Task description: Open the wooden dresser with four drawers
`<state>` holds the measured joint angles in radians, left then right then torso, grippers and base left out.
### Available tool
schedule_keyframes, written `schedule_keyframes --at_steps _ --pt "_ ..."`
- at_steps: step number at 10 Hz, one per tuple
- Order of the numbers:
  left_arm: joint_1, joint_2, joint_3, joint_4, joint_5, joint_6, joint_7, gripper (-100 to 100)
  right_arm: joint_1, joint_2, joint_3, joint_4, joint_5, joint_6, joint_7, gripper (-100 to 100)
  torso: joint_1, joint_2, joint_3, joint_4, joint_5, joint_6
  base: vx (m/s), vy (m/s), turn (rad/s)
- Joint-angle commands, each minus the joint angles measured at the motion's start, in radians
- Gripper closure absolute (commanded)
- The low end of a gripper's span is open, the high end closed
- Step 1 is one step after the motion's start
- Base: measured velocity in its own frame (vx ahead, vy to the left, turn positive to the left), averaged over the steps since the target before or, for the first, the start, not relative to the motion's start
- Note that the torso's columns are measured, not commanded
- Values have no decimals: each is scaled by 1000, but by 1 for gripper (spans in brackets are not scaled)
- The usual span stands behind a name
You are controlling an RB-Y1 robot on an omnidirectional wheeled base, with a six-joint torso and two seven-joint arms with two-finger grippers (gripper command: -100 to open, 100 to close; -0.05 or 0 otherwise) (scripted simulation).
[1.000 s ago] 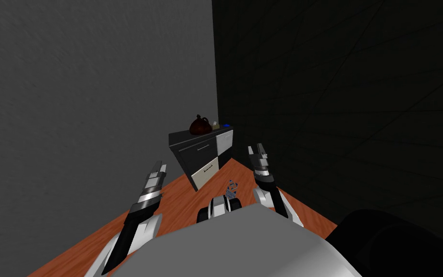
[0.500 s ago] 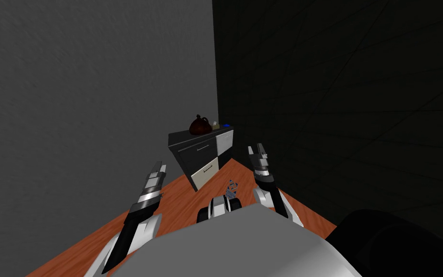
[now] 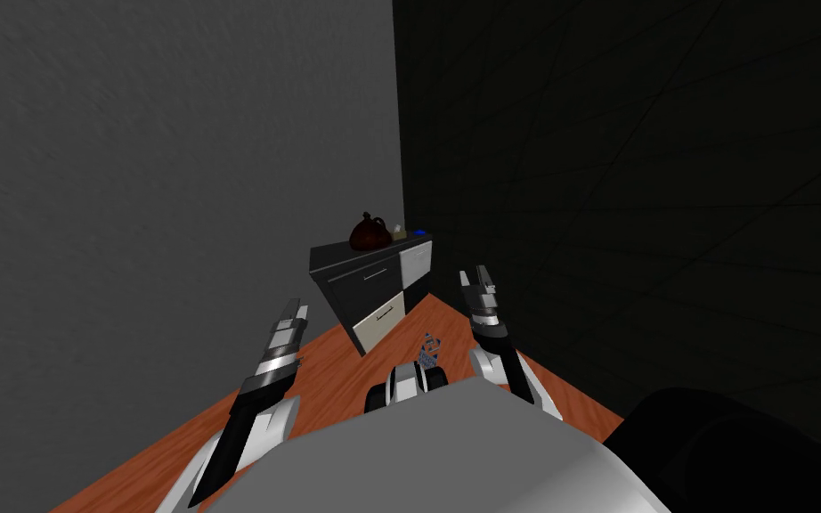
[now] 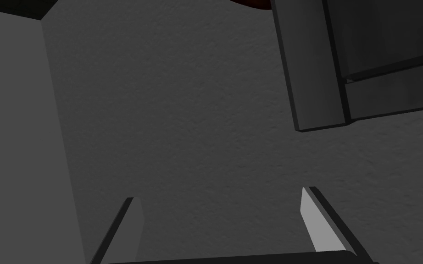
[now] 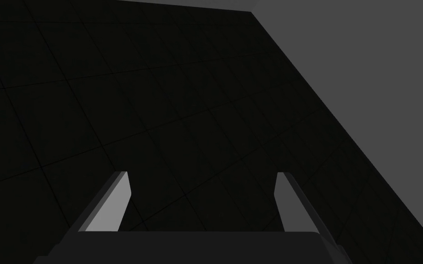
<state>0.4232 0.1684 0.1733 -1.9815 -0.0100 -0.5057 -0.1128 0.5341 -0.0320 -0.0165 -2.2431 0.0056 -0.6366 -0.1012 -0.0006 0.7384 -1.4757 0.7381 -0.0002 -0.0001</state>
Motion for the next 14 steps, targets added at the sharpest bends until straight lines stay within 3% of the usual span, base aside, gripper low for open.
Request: schedule_keyframes --at_steps 1,14 --pt "-5 4 7 13 4 6 -1 -100 0 0 0 0 0 0 0 0 0 0 0 0 0 0 11 -32 52" --pt "-9 7 13 27 8 12 -1 -100 0 0 0 0 0 0 0 0 0 0 0 0 0 0 17 -15 7"
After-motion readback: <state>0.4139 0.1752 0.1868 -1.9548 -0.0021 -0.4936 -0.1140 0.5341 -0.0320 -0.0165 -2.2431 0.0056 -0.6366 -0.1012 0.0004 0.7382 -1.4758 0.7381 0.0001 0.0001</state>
